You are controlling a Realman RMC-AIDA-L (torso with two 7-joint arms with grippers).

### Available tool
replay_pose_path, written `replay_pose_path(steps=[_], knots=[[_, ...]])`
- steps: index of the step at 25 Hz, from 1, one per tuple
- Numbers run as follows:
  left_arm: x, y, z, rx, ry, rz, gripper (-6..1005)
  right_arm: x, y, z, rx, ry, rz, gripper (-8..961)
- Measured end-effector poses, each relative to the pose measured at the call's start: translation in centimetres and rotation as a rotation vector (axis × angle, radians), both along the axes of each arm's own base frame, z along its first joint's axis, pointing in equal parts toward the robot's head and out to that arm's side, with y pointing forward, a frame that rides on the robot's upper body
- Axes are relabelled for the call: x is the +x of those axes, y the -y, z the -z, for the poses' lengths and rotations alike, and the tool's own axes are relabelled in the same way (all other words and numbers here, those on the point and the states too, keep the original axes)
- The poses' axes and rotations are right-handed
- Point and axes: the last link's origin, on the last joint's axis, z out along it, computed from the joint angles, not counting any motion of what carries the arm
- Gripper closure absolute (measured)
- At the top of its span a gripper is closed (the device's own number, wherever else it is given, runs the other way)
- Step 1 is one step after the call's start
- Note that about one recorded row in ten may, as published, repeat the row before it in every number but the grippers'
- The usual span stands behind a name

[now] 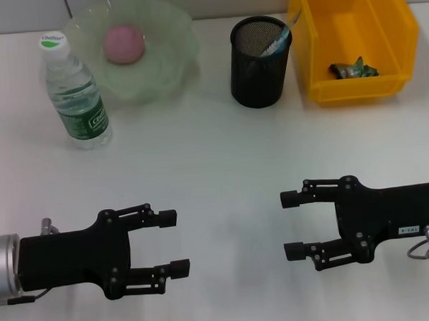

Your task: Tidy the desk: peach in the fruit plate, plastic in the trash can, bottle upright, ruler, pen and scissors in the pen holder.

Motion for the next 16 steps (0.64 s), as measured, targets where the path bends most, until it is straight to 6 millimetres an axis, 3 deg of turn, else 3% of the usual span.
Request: replay_pose_path(steps=[16], knots=[[0.01,-0.03,0.03,0.0,-0.002,0.0,194,-0.14,-0.16,-0.06,-0.002,0.0,-0.004,140]])
